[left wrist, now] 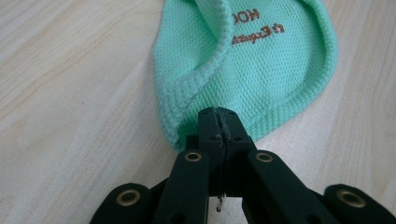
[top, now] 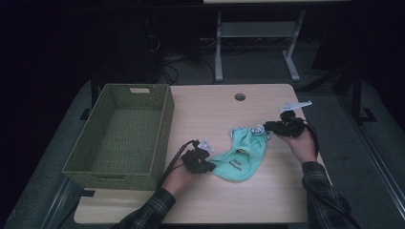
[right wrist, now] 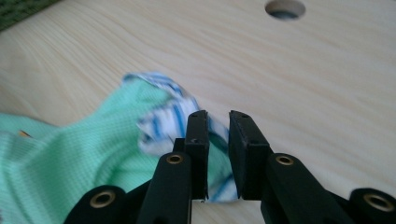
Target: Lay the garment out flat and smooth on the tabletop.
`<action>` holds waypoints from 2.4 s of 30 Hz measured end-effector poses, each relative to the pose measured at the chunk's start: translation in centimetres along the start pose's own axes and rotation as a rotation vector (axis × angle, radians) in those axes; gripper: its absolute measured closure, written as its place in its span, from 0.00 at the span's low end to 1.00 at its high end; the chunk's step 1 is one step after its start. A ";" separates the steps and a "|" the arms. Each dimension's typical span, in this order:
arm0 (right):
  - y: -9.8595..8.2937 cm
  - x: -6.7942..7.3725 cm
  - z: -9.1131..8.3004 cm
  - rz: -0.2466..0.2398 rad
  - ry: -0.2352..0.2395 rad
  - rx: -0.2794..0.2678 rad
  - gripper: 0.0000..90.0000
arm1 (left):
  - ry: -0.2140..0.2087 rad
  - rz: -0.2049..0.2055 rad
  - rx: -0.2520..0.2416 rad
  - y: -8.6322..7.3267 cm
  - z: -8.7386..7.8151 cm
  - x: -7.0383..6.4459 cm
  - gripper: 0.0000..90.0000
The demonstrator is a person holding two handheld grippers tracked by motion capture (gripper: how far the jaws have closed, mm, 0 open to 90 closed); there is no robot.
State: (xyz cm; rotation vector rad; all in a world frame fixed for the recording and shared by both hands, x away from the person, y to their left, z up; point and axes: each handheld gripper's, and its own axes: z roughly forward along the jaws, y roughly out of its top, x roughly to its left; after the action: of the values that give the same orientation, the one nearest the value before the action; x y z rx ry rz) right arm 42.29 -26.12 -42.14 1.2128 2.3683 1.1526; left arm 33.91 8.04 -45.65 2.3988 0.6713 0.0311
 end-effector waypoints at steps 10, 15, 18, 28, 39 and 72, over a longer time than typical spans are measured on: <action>3.2 2.9 1.0 -0.065 0.078 -0.017 0.86 | 0.003 0.010 0.007 0.0 0.0 0.1 0.99; 3.7 4.0 2.8 -0.081 0.096 0.011 0.85 | -0.001 0.004 0.004 0.0 0.0 0.0 0.99; 3.5 4.5 3.9 -0.083 0.098 0.034 0.84 | 0.001 0.006 0.006 0.0 0.0 0.1 0.99; 2.2 5.0 7.2 -0.082 0.084 0.111 0.81 | -0.004 0.000 0.004 0.0 0.0 0.1 0.99; 1.1 5.5 8.8 -0.112 0.039 0.164 0.85 | 0.000 0.007 0.013 0.0 -0.1 0.1 0.99; 5.4 3.6 7.0 -0.046 -0.071 0.015 0.99 | 0.008 0.003 0.005 0.1 0.0 -0.2 0.99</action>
State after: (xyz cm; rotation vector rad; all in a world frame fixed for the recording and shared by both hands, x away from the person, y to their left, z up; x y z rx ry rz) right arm 46.85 -17.66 -42.27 1.1774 2.3445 1.0616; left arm 33.78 7.89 -45.61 2.4055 0.6723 0.0407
